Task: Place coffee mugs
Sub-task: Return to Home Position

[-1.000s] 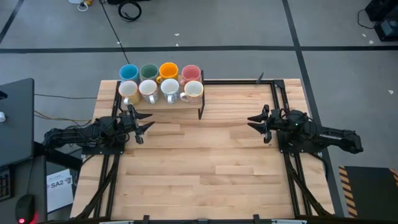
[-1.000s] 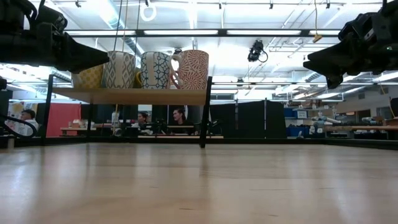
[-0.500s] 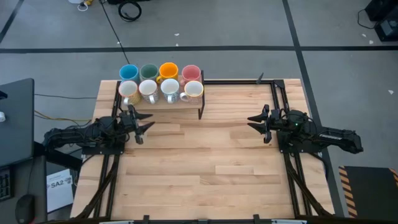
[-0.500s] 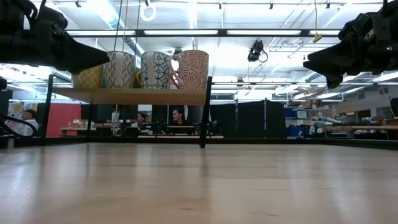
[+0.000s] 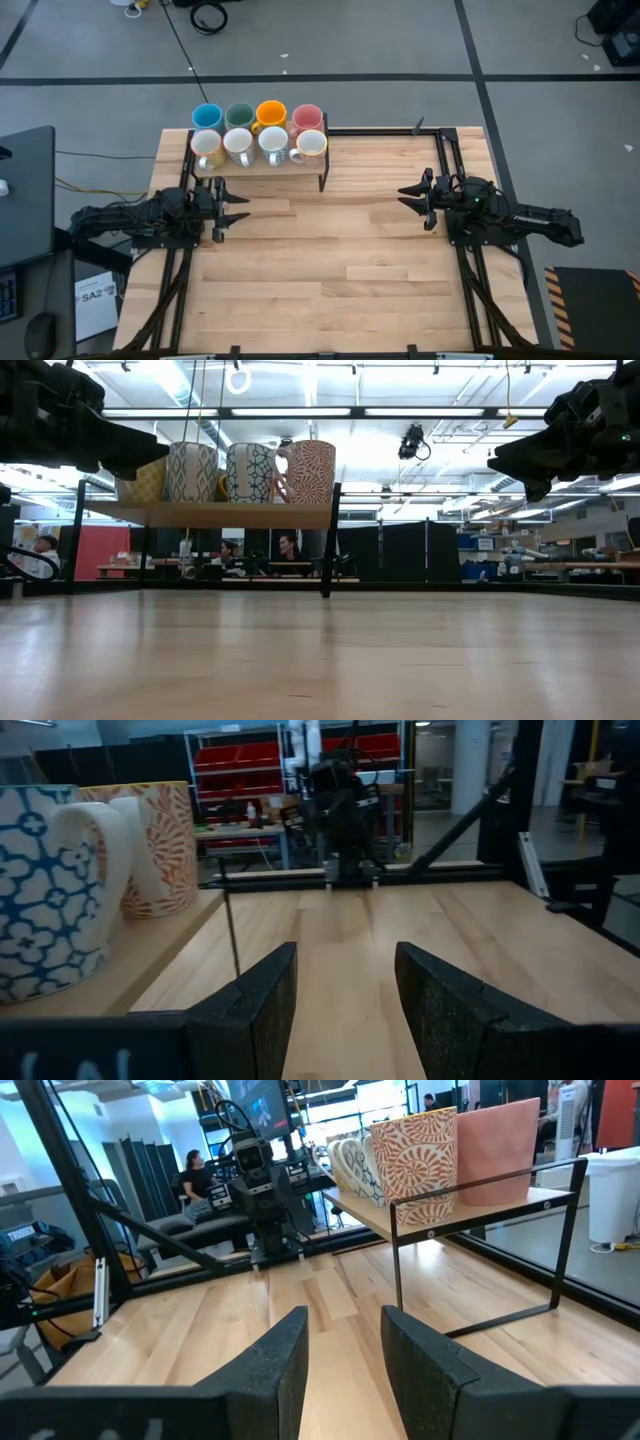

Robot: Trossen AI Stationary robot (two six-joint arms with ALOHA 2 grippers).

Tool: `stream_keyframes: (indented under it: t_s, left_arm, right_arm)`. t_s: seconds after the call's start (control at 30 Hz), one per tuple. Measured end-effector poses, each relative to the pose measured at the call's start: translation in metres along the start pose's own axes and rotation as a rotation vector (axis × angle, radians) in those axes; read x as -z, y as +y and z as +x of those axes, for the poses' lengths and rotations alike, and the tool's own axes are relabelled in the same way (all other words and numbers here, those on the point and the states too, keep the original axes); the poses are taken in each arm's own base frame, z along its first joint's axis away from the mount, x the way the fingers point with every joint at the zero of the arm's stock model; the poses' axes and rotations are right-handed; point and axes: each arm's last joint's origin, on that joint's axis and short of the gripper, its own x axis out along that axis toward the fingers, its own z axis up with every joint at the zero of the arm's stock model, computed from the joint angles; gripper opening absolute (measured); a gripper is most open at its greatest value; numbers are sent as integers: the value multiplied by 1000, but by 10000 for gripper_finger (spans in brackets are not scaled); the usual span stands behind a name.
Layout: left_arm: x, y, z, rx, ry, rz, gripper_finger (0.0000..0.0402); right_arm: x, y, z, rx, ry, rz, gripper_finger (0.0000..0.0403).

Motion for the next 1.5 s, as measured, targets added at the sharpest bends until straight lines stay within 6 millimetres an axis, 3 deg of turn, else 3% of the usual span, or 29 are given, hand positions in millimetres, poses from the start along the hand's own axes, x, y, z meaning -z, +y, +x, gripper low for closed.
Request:
stream_keyframes:
  t_s: [1.5]
  left_arm:
    - [-9,1,-1,-4,-91,-10,176]
  right_arm:
    - [0,0,0,0,0,0,133]
